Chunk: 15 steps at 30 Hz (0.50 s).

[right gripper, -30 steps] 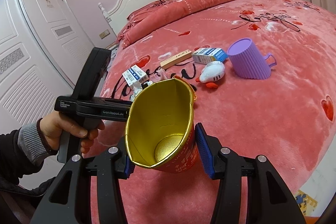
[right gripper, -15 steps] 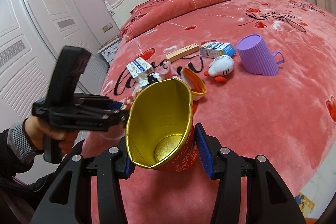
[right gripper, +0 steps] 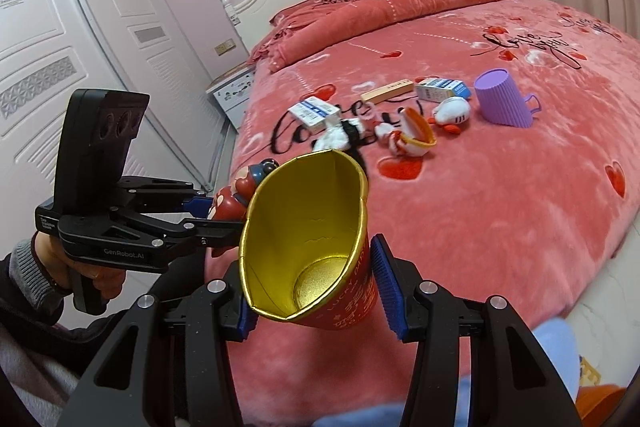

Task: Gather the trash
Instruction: 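Grasp the red toy figure with the left gripper while the right holds the cup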

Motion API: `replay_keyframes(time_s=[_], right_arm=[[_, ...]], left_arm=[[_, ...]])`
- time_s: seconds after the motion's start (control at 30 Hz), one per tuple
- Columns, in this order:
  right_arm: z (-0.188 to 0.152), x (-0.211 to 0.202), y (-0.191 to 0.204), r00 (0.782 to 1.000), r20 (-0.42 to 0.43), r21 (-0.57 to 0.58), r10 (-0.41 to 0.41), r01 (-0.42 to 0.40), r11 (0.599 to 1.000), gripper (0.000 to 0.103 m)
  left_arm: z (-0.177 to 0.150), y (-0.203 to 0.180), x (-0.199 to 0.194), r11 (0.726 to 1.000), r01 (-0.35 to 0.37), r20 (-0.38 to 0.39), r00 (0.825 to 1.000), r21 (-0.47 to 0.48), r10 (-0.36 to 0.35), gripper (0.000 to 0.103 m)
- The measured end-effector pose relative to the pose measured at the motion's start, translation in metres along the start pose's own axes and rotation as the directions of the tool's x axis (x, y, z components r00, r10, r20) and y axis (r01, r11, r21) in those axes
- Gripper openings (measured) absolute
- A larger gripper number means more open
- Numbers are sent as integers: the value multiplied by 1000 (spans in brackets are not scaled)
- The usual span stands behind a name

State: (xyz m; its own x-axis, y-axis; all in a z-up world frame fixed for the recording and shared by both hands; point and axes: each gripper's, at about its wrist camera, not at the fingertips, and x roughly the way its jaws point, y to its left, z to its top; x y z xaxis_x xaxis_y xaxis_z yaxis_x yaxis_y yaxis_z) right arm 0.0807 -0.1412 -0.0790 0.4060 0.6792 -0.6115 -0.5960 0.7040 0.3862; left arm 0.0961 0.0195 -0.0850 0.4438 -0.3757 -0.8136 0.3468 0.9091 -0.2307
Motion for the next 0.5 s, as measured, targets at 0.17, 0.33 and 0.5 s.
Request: replay_keyframes(time_s=[0.17, 0.33, 0.5], right_arm=[[-16, -25, 19, 1000, 29, -2, 5, -5, 1000, 50], [-29, -49, 27, 998, 68, 4, -6, 6, 1000, 50], [-41, -89, 19, 988, 139, 35, -62, 58, 998, 50]], left_arm=[[-18, -17, -17, 1000, 2, 17, 1000, 23, -2, 41], [-21, -39, -23, 998, 13, 27, 1000, 68, -14, 41], [-11, -72, -21, 987, 33, 39, 998, 155, -39, 41]])
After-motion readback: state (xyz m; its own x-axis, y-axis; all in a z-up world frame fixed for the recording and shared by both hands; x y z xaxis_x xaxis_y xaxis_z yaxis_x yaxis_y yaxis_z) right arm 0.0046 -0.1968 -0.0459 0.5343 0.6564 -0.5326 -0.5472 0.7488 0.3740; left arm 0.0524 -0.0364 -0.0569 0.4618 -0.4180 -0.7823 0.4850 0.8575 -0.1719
